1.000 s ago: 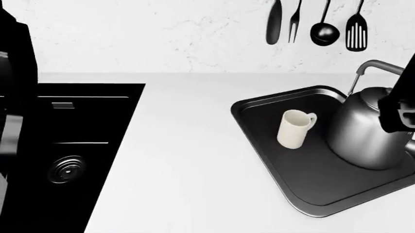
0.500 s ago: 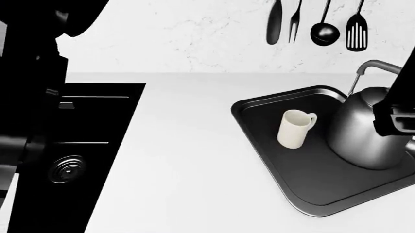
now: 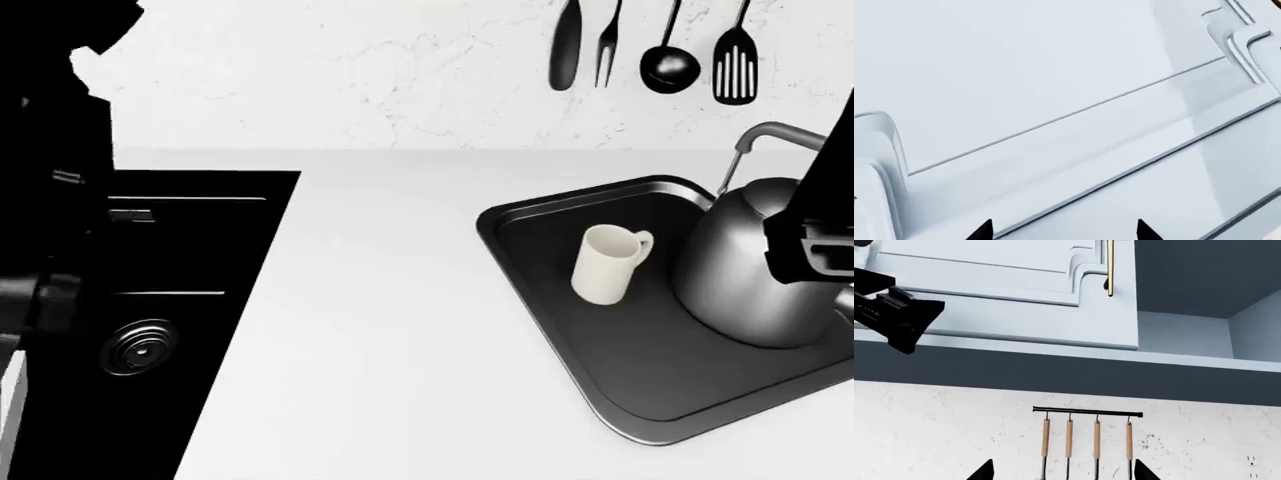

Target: Pick the kettle from the counter and place it on the tray. Then pick the mug from the cabinet and place it on the tray. Then close the cabinet doors.

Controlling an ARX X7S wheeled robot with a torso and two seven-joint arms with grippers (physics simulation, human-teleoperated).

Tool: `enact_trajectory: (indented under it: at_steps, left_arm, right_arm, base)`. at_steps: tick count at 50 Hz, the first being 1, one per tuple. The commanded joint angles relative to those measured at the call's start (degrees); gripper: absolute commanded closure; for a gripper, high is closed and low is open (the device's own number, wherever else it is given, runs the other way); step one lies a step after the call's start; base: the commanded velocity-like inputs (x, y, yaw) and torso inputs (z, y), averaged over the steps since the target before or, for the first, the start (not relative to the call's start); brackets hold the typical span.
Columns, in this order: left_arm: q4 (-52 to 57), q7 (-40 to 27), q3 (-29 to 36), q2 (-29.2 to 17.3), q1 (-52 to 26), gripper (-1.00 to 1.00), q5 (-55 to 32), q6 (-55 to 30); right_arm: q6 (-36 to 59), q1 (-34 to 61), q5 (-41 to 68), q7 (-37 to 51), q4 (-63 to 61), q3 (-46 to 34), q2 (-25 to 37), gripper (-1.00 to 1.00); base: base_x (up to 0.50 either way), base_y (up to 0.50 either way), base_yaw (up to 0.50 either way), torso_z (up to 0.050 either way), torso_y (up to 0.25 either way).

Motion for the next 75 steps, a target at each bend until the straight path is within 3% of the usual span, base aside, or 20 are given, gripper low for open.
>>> enact_trajectory:
  at_steps: [1,10,17,24,30,39,75]
  left_arm:
    - [-0.94,-5.93,-13.06,-1.19,-3.74,-1.0,-20.32,-3.42]
    - [23.72,-21.05,-26.27,-8.31,4.03,-1.0,-38.11,-11.44]
    - [38.08,-33.73,-36.23,-14.49,13.09,-1.0,-53.06,-12.51]
    - [50.2,-46.2,-42.48,-22.28,23.57,-1.0,-66.52,-11.21]
    - [57.09,-47.58,-49.71,-28.23,29.55,-1.0,-73.95,-8.35]
    - [59.53,-47.06,-55.57,-30.37,35.05,-1.0,-76.15,-6.94]
    - [59.53,-46.01,-57.1,-30.39,37.85,-1.0,-75.45,-6.65]
  right_arm:
    - [-0.39,0.49,0.58,0.02,-0.19,0.32,-0.01,-1.0]
    - [-5.4,6.33,-1.06,0.1,-0.13,-6.09,4.34,-1.0]
    - [-10.67,17.42,-3.87,-0.18,2.24,-17.4,8.5,-1.0]
    - [-12.24,22.29,-5.5,-1.05,3.7,-21.98,9.14,-1.0]
    - [-12.49,21.86,-6.79,-2.25,3.75,-21.98,9.55,-1.0]
    - [-13.51,22.55,-7.04,-2.32,3.59,-23.27,9.93,-1.0]
    - [-16.22,23.23,-8.0,-3.59,3.42,-24.81,12.25,-1.0]
  base:
    - [0.0,0.0,0.0,0.0,0.0]
    - [0.0,0.0,0.0,0.0,0.0]
    - [0.0,0.0,0.0,0.0,0.0]
    - [0.0,0.0,0.0,0.0,0.0]
    - [0.0,-0.08,0.0,0.0,0.0]
    - [0.0,-0.5,0.0,0.0,0.0]
    - [0.0,-0.5,0.0,0.0,0.0]
